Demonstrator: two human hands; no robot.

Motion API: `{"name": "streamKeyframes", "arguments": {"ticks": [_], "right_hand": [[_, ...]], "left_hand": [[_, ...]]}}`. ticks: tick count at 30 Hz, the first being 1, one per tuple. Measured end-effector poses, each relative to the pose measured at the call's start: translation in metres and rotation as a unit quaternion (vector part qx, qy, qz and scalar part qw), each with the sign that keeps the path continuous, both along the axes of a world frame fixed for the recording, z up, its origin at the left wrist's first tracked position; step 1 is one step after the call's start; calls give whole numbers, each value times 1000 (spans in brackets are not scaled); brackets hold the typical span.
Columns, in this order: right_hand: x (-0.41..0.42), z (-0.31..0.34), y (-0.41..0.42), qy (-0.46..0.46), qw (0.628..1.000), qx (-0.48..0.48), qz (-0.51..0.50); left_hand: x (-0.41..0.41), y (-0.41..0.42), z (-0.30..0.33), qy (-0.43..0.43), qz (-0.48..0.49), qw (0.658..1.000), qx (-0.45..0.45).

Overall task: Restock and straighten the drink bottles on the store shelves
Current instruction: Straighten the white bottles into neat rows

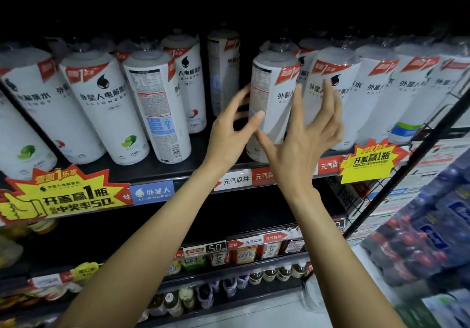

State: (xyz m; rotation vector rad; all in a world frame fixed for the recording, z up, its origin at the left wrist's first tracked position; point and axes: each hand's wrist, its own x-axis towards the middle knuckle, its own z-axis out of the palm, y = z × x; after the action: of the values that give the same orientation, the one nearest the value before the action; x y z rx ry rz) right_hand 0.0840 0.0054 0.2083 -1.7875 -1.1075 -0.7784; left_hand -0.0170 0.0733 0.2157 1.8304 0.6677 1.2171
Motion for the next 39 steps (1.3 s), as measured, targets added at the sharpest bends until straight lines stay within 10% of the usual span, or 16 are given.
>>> {"name": "streamKeyframes", "arguments": {"ticks": [17, 27, 39], "right_hand": [[34, -3, -7, -13, 998, -7, 58], [29, -5, -8, -43, 995, 41, 77], [26, -11, -14, -47, 993, 76, 83]], "left_hand": [[73, 12, 1, -139, -58, 979, -139], [44, 31, -1, -38, 58, 998, 12], [51, 98, -2, 195, 340, 901, 185]]}}
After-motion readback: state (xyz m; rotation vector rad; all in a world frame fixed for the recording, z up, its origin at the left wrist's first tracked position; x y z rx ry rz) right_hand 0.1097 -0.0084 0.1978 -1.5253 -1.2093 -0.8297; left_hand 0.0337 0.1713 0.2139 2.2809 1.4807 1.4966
